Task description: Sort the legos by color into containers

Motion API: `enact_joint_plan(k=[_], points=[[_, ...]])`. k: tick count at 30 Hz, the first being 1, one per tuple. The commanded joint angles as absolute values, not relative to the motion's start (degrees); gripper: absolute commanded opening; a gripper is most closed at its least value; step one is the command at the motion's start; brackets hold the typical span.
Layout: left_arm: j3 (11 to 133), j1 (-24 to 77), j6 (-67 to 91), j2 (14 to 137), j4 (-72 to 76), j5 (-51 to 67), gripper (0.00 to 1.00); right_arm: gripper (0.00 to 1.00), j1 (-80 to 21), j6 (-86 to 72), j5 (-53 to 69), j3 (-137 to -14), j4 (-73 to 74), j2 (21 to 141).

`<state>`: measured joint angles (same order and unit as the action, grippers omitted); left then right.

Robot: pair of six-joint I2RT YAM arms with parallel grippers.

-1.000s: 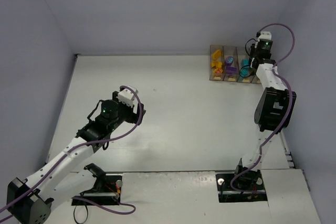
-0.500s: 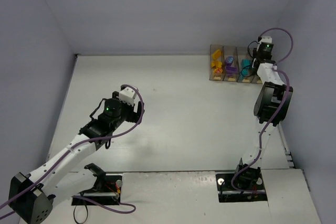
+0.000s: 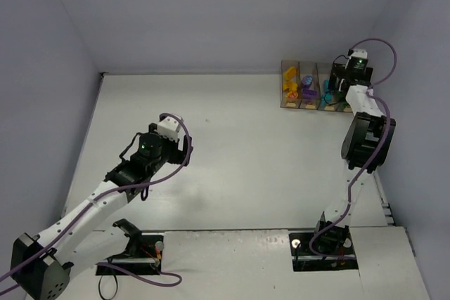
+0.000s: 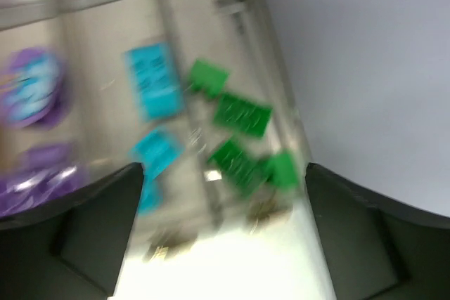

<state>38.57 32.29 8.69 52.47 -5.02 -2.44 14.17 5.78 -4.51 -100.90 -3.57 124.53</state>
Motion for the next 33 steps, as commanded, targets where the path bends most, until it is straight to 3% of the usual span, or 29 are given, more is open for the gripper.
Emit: enact_joint_plan(k=[1,9,17,26,33], points=[[43.6,32.2,13.3,49.8,-5.9,-5.6,0.77,0.99,10.5,0.5,-2.8,-96.1,-6.0,106.5],[54.0,32.1,24.1,47.5,-24.2,-11.9,0.84,1.0,6.4,-12.5,-1.8,-66.8,-4.8,72.5],[58.5,31.8,27.4,45.5,-35.0,-15.6,0.84,1.0,6.4,-15.5,10.1,-55.3,4.8,43.8],[59.5,31.7,26.8,45.1,-37.3,-16.8,0.84,1.0,5.2,-14.8,11.6,-52.3,10.7,33.7],[57.7,31.7,28.3,46.2,-37.1,-17.2,0.84,1.0,0.5,-15.1,9.3,-51.8,11.6,32.2]])
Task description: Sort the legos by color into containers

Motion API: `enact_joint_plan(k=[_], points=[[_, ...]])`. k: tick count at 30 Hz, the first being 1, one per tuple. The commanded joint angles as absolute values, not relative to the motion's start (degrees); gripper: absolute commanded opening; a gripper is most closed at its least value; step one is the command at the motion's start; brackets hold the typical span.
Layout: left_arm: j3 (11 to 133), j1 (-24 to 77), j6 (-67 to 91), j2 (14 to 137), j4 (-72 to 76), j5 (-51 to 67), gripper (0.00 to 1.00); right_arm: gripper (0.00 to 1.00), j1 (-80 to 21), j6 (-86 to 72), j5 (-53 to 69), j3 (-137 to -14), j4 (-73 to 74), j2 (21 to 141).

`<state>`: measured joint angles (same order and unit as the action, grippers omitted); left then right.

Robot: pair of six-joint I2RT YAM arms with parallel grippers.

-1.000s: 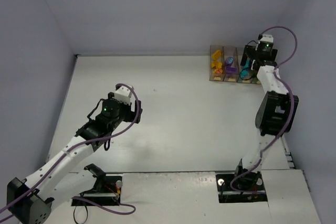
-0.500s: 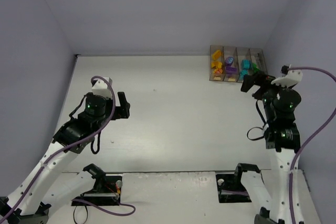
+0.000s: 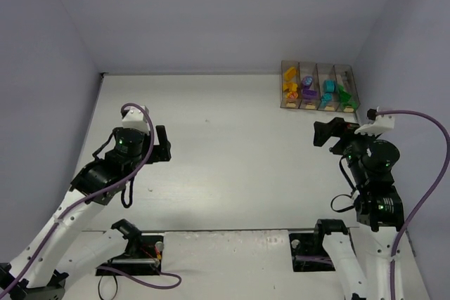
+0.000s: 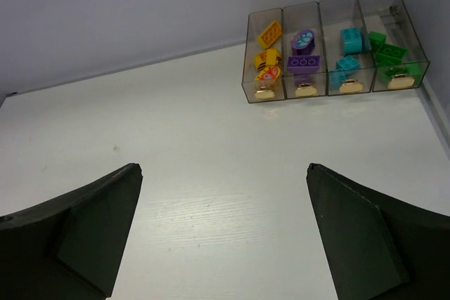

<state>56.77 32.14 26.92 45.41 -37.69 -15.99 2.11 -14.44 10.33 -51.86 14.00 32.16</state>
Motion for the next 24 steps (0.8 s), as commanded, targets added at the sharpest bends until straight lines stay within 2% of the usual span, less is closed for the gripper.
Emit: enact_joint_plan(k=[1,24], points=[[57.8,31.7,28.3,46.5,-37.4,-17.1,0.84,1.0,0.4,-15.5,9.0,-51.7,11.7,32.0],[59.1,31.8,35.6,50.2,-38.9,-19.3,0.84,1.0,-16.8,-17.8,0.6,-51.1,14.2,29.5]])
